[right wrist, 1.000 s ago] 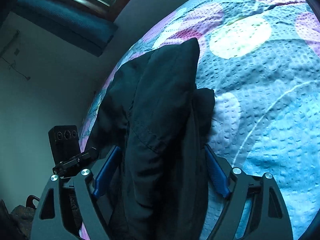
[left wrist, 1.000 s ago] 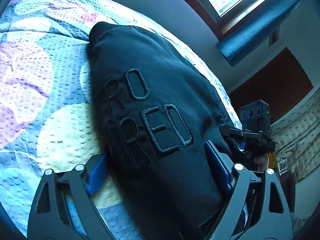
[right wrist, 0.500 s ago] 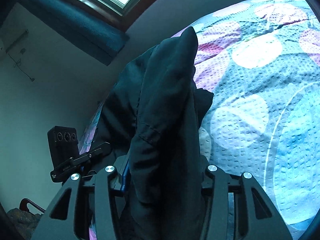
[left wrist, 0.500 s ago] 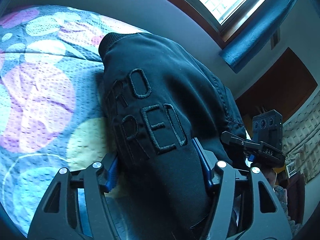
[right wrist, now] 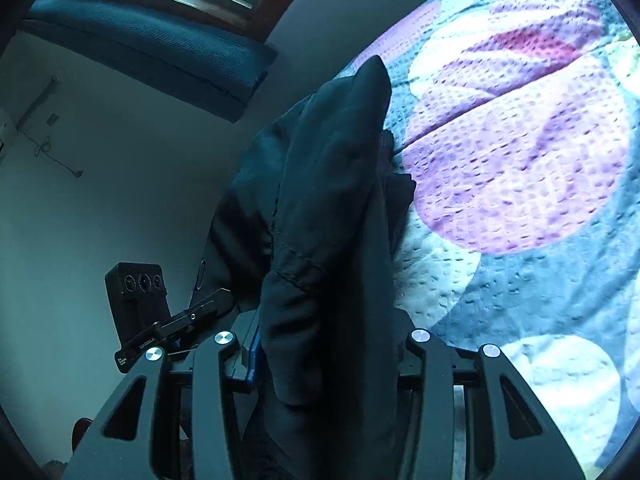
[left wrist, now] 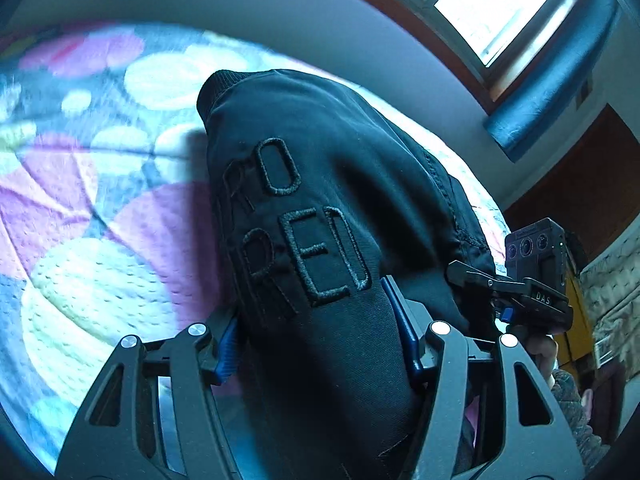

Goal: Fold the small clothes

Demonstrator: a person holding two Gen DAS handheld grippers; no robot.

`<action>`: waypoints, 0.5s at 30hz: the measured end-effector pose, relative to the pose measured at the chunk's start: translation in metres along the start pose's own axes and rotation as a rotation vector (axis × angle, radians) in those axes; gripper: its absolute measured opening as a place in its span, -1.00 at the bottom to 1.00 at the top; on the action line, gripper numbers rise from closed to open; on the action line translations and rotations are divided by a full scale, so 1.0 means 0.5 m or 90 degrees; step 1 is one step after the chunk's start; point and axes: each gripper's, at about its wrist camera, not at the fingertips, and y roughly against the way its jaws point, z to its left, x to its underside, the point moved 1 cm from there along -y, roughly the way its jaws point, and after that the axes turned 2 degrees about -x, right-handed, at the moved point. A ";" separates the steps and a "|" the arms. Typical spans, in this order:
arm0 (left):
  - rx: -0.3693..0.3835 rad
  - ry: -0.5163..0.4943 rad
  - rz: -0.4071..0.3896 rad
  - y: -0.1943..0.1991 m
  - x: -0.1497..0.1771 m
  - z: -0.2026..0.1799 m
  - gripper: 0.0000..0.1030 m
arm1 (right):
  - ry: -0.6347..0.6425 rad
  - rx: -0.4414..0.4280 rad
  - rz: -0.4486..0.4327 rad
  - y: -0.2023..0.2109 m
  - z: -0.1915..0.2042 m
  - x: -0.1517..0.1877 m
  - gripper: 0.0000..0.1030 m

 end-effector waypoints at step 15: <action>0.099 0.065 -0.005 0.073 0.102 0.041 0.70 | -0.030 0.004 0.007 0.090 0.004 0.052 0.43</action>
